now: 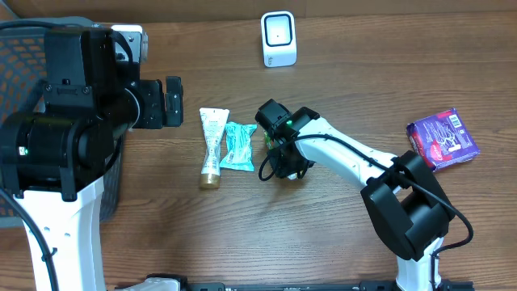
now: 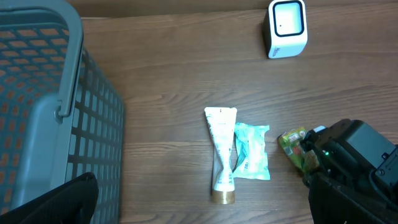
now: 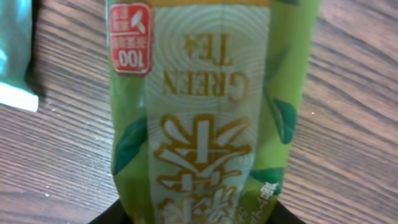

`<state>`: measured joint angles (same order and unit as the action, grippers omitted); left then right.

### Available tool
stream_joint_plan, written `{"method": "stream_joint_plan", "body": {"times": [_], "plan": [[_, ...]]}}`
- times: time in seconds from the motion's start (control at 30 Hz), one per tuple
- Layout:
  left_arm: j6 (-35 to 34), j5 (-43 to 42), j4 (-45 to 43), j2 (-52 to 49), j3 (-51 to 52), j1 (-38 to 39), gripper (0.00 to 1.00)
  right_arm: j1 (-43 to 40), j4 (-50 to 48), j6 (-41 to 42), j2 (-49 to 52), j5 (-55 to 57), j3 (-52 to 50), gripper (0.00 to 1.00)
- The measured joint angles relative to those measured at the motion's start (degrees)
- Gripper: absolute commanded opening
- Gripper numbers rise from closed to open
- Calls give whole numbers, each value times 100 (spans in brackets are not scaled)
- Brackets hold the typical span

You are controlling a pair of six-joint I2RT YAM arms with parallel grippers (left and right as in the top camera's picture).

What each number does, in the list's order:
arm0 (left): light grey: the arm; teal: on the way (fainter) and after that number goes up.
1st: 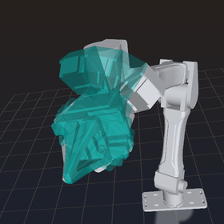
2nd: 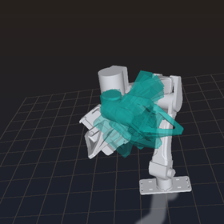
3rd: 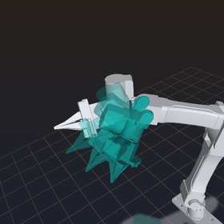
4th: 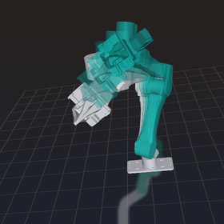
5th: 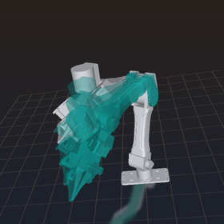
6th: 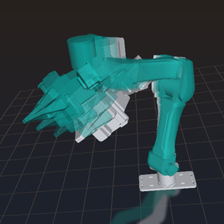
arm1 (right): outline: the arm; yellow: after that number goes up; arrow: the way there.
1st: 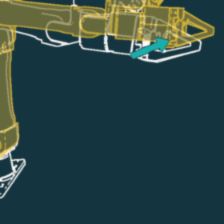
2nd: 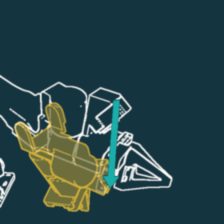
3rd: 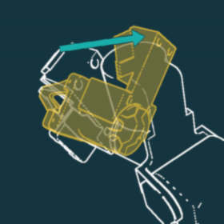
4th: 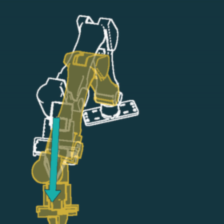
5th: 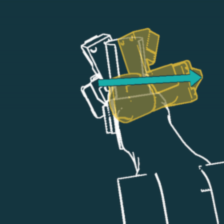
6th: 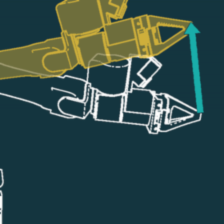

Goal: Scan the item barcode
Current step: 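Lift the juice box up to the white scanner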

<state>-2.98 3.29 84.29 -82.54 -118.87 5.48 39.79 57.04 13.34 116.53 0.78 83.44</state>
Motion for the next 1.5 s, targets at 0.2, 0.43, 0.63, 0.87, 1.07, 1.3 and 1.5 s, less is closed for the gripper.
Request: {"method": "stream_joint_plan", "body": {"times": [0.2, 0.43, 0.63, 0.87, 1.07, 1.3, 1.5], "plan": [[0, -2, 2, 0, 0, 0, 100, -4, 81, 105, 4, 31, 24, 4], [0, 0, 0, 0, 0, 0, 100, -221, 575, 92, 7, -658, 756, 4], [0, 0, 0, 0, 0, 0, 100, -1119, 507, -24, -476, -1928, 1091, 4], [0, 0, 0, 0, 0, 0, 100, -2188, 297, -302, -793, -4498, 1217, 4], [0, -2, 0, 0, 0, 0, 100, -2367, -243, -280, -793, -5700, 1217, 4], [0, -2, 0, 0, 0, 0, 100, -2367, -612, -245, -793, -6035, 1217, 4], [0, 0, 0, 0, 0, 0, 100, -2367, -918, -256, -793, -5960, 1217, 4]]}}
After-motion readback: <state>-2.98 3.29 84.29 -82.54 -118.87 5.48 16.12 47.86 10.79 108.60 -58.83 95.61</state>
